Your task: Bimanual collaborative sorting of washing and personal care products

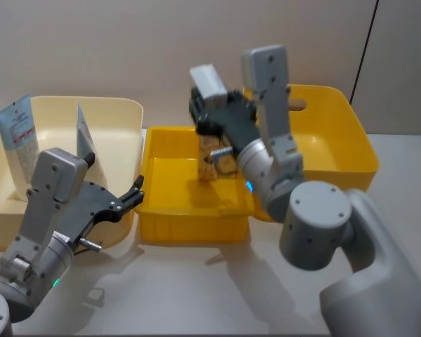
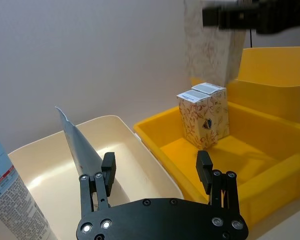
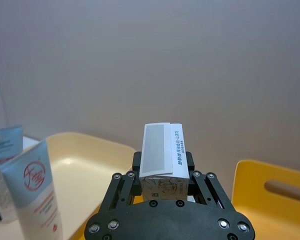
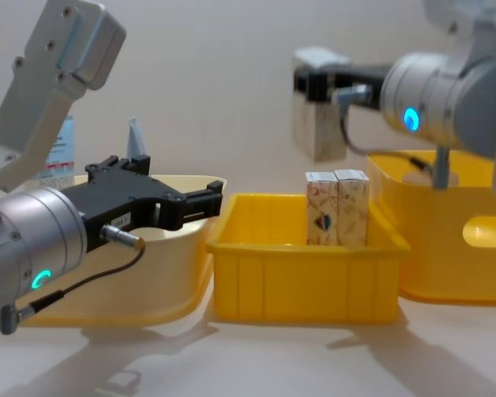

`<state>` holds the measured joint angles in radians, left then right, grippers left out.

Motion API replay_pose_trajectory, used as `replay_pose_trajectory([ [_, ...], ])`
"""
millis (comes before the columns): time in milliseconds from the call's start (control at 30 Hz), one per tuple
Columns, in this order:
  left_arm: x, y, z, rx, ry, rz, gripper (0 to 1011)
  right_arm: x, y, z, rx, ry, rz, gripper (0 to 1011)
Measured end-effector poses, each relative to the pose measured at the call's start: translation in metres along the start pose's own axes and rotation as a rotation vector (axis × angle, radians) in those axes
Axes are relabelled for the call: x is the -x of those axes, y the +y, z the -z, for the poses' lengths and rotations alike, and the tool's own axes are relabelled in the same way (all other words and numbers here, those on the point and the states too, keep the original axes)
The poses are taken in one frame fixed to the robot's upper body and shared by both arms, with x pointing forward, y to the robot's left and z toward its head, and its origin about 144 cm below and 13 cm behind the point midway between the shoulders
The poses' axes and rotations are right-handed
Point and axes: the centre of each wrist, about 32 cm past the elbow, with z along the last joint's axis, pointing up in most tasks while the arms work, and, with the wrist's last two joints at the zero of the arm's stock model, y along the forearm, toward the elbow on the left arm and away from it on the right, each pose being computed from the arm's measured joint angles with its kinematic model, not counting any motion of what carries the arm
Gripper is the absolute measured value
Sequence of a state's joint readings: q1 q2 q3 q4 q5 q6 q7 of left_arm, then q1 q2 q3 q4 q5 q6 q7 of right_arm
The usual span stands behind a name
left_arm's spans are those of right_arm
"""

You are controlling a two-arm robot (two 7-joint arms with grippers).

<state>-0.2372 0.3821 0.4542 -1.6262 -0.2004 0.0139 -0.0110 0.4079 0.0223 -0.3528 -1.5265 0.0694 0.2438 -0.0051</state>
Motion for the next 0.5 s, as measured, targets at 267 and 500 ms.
replay_pose_trajectory([
  [267, 0.000, 0.000, 0.000, 0.000, 0.000, 0.000, 1003, -0.020, 0.002, -0.021, -0.104, -0.033, 0.067, 443],
  [500, 0.000, 0.000, 0.000, 0.000, 0.000, 0.000, 1003, -0.039, -0.001, -0.030, -0.147, -0.061, 0.151, 441],
])
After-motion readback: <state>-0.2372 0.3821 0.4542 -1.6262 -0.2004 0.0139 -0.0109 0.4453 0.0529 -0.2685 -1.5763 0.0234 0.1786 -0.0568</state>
